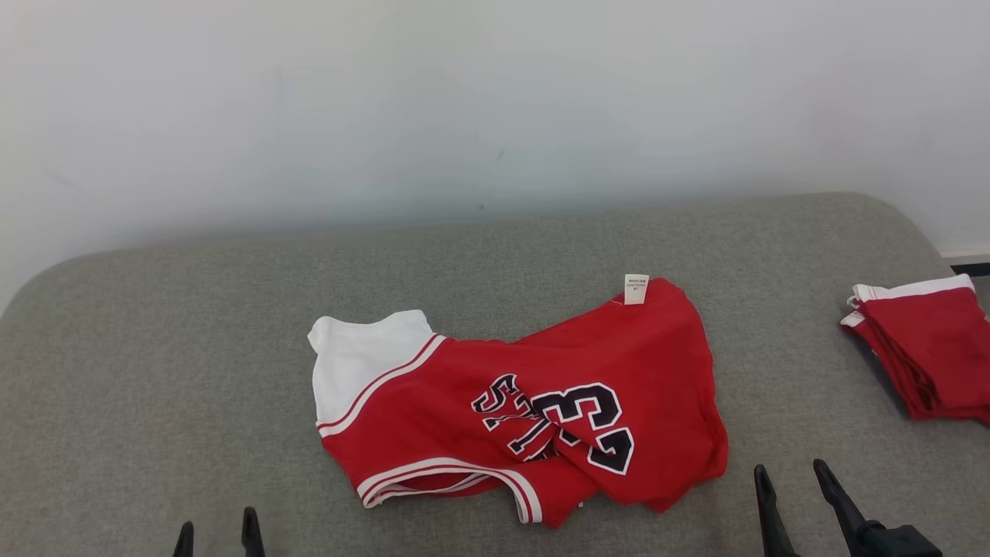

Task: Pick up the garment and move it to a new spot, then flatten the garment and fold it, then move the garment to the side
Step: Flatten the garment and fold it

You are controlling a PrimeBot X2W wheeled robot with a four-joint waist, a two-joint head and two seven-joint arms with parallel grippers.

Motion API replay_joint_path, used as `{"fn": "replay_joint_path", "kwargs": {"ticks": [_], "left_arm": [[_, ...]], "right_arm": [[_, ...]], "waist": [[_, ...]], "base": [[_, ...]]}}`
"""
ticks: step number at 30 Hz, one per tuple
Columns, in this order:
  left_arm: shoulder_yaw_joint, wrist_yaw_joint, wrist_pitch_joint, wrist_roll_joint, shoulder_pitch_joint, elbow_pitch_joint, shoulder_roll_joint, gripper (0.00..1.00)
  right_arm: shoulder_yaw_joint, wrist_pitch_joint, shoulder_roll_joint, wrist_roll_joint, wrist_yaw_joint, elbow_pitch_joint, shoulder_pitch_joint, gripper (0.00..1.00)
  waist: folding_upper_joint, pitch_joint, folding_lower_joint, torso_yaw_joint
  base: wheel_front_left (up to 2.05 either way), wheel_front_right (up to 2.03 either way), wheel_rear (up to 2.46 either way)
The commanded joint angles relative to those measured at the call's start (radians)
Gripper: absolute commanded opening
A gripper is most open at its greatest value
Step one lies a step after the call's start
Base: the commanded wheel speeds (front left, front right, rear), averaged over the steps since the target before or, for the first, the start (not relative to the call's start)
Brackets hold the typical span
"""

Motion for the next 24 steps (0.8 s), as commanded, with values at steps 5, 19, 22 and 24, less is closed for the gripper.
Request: {"fn": "replay_joint_path", "kwargs": {"ticks": [5,19,22,24], "left_arm": [[0.058,-0.046,-0.003,0.015,0.017,0.037,-0.005,1.00],[0.073,-0.107,-0.003,0.018,0.009,0.049,-0.010,1.00],[0.067,-0.105,-0.003,0.013,0.006,0.049,-0.009,1.00],[0.063,-0.101,-0.003,0.011,0.007,0.046,-0.009,1.00]], "right_arm": [[0.003,-0.019,-0.006,-0.012,-0.003,0.024,0.011,1.00],[0.005,-0.033,-0.009,0.023,-0.003,0.027,-0.003,1.00],[-0.001,-0.034,-0.006,0.022,-0.003,0.026,0.000,1.00],[-0.003,-0.033,-0.002,0.021,-0.003,0.026,0.001,1.00]], "waist": [[0.0001,-0.021,0.0001,0.005],[0.0001,-0.028,0.0001,0.022],[0.0001,-0.026,0.0001,0.016],[0.0001,-0.025,0.0001,0.012]], "base": [[0.00,0.00,0.00],[0.00,0.00,0.00],[0.00,0.00,0.00],[0.00,0.00,0.00]]}}
